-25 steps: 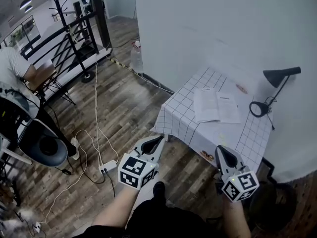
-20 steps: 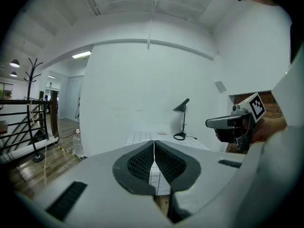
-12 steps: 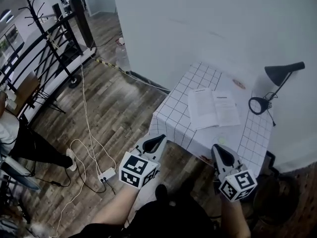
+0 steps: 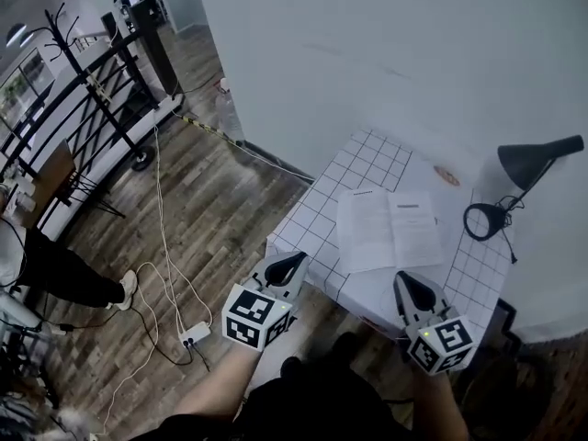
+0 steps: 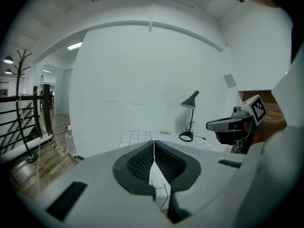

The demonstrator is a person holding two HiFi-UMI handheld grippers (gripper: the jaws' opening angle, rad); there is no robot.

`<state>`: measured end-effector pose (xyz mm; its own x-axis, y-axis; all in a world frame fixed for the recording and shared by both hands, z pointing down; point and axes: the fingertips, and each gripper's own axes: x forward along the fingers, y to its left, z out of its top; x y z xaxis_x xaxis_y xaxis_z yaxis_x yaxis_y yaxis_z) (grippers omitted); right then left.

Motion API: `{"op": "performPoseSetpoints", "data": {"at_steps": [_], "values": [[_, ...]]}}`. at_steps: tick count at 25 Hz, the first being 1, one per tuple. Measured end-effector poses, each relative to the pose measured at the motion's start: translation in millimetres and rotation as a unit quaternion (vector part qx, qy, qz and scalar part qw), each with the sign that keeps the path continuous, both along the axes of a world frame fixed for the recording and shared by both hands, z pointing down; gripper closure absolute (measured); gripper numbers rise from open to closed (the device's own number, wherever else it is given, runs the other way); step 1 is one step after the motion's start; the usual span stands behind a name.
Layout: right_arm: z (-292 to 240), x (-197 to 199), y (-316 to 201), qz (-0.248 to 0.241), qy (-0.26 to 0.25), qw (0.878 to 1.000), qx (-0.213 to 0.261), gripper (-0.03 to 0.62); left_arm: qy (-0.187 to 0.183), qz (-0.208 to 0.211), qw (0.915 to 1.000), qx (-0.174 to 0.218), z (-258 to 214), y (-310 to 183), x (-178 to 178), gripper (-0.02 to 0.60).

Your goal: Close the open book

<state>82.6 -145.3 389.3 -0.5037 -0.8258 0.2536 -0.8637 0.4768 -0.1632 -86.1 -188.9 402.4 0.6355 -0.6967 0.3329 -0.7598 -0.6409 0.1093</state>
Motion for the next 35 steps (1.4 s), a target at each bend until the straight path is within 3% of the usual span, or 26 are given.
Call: {"op": "performPoseSetpoints", "data": {"at_steps": [7, 16, 22, 29, 35], "values": [[27, 28, -42, -0.023, -0.005, 0.999, -0.027, 0.589, -0.01, -0.005, 0.9999, 0.005, 5, -37, 47, 0.571], [44, 34, -79, -0.007, 0.012, 0.999, -0.039, 0.589, -0.009, 0.004, 0.9999, 0.008, 12, -75, 54, 0.571], [78, 34, -83, -0.009, 0.058, 0.996, -0.073, 0.585, 0.0, 0.015, 0.9997, -0.018, 38, -77, 55, 0.571], [103, 37, -88, 0.009, 0.105, 0.99, -0.092, 0.52, -0.006, 0.032, 0.998, -0.054, 78, -72, 44, 0.571], [135, 43, -83, -0.013, 0.151, 0.983, -0.102, 0.487, -0.02, 0.044, 0.997, -0.061, 96, -72, 63, 0.571]]}}
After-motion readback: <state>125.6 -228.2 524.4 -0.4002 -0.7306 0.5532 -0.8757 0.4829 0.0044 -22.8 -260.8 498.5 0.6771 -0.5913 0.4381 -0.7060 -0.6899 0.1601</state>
